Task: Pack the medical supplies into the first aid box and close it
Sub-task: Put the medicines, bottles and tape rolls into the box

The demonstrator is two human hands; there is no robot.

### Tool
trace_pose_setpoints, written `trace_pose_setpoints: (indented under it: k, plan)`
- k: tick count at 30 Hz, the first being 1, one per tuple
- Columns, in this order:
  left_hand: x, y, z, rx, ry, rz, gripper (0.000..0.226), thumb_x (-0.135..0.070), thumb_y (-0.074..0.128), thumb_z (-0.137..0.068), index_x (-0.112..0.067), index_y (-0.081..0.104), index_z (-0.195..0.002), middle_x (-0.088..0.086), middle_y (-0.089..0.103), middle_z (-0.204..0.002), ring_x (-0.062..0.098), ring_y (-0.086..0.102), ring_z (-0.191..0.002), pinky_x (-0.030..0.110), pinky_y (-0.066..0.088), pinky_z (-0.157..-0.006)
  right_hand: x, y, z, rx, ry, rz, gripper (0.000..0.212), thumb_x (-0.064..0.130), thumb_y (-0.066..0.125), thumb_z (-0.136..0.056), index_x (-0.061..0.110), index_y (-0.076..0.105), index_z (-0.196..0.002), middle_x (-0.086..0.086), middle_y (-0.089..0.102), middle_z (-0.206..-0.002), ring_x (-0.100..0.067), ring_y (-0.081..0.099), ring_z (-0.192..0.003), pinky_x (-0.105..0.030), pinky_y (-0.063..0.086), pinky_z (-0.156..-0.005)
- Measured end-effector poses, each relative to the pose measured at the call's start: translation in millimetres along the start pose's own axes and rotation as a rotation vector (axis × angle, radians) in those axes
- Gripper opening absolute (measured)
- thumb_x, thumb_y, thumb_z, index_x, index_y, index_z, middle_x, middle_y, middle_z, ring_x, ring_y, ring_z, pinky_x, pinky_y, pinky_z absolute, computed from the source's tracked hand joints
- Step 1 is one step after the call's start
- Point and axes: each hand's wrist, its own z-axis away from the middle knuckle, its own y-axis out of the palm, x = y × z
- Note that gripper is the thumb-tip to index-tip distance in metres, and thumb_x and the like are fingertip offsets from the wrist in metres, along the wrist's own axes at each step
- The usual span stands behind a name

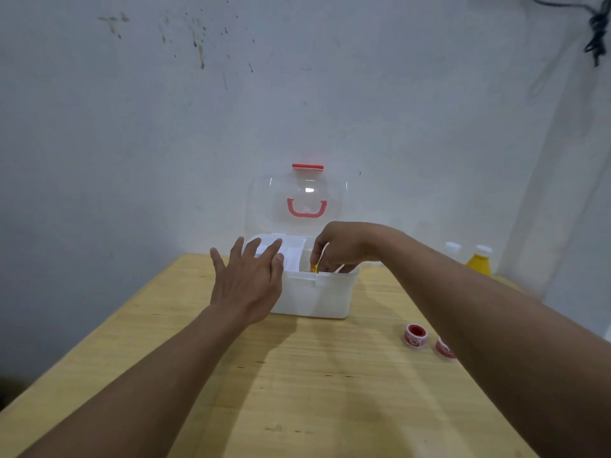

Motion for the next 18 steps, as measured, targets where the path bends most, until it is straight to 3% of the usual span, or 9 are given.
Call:
trace_pose_setpoints:
  k: [6,11,15,18]
  plan:
    - [-6.5,-1.2,5.1,-0.138,0.025,-0.038,0.057,-0.044,0.011,-0.098,-0.032,0.041,-0.146,0.001,0.042,-0.151,0.023,0.012,-0.149,0.060,-0.001,-0.117,-9.5,-26.6,24.0,-0.223,-0.051,-0.045,0.024,0.001,0.049,-0.092,0.007,0.071,-0.102,-0.008,0.073,-0.102,-0.020,0.070,-0.097,-0.032,0.060,-0.080]
    - [-14.5,7.0,6.7,-0.059,0.078,-0.068,0.062,-0.050,0.003,-0.096,-0.037,0.033,-0.148,0.001,0.035,-0.156,0.020,0.007,-0.150,0.060,-0.003,-0.116,-44.1,-48.8,43.9,-0.436,0.043,0.210,0.028,0.009,0.051,-0.088,0.009,0.072,-0.106,-0.010,0.070,-0.110,-0.029,0.064,-0.101,-0.041,0.055,-0.090]
    - [-13.4,9.3,6.9,-0.069,0.082,-0.090,0.063,-0.051,0.002,-0.095,-0.038,0.033,-0.148,0.002,0.033,-0.156,0.021,0.010,-0.150,0.061,0.002,-0.115,-79.4,-58.5,58.1,-0.470,0.148,0.259,0.031,0.011,0.054,-0.089,0.013,0.068,-0.117,-0.007,0.066,-0.119,-0.027,0.061,-0.107,-0.033,0.051,-0.086]
    - [-14.3,9.8,7.8,-0.082,0.085,-0.092,0.063,-0.051,0.002,-0.095,-0.037,0.035,-0.148,0.003,0.034,-0.156,0.022,0.012,-0.149,0.060,0.005,-0.115,-101.3,-59.9,65.9,-0.435,0.254,0.353,0.036,0.014,0.054,-0.090,0.013,0.059,-0.125,-0.008,0.060,-0.124,-0.028,0.059,-0.107,-0.036,0.052,-0.089]
